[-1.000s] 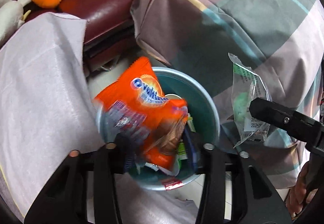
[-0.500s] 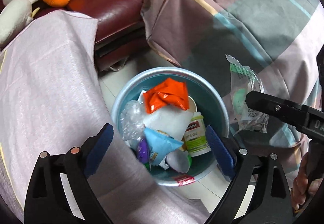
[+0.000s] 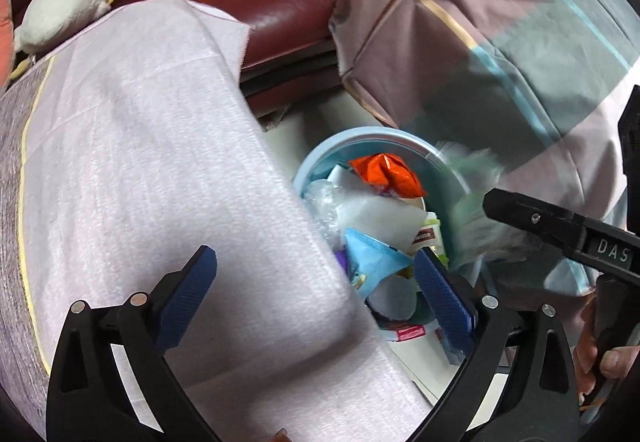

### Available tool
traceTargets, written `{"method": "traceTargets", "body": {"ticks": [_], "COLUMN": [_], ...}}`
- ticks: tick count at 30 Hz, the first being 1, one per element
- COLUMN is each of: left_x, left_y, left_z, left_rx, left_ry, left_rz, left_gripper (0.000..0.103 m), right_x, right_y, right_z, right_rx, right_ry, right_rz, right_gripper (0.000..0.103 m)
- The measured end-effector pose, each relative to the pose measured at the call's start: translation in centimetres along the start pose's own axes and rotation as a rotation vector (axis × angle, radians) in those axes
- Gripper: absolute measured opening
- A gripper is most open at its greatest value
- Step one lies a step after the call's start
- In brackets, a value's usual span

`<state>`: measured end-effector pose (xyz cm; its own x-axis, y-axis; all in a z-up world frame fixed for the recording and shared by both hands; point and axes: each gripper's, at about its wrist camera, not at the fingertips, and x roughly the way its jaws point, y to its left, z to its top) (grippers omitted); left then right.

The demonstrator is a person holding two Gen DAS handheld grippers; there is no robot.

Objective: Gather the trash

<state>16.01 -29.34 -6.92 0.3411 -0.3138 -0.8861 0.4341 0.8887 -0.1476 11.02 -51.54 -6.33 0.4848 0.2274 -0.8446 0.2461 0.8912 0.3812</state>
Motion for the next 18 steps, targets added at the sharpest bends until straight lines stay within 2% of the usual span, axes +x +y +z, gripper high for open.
{"method": "traceTargets", "body": {"ticks": [2, 18], "left_x": [-0.2, -1.2], "left_y": [0.7, 2.6], "left_z": [-0.1, -0.8], "left_rx": [-0.011, -0.040], "left_ry": [-0.001, -0.013], "left_rz": [-0.001, -0.015], "left_gripper": [0.099, 0.099], "right_x": [0.5, 0.7], "right_y": [0.4, 2.9], "right_z": [0.0, -1.1], "right_rx": [-0.001, -0.043], "right_ry": [0.010, 0.045], "right_rz": [-0.007, -0.072], "right_gripper": [0.073, 0.088]}}
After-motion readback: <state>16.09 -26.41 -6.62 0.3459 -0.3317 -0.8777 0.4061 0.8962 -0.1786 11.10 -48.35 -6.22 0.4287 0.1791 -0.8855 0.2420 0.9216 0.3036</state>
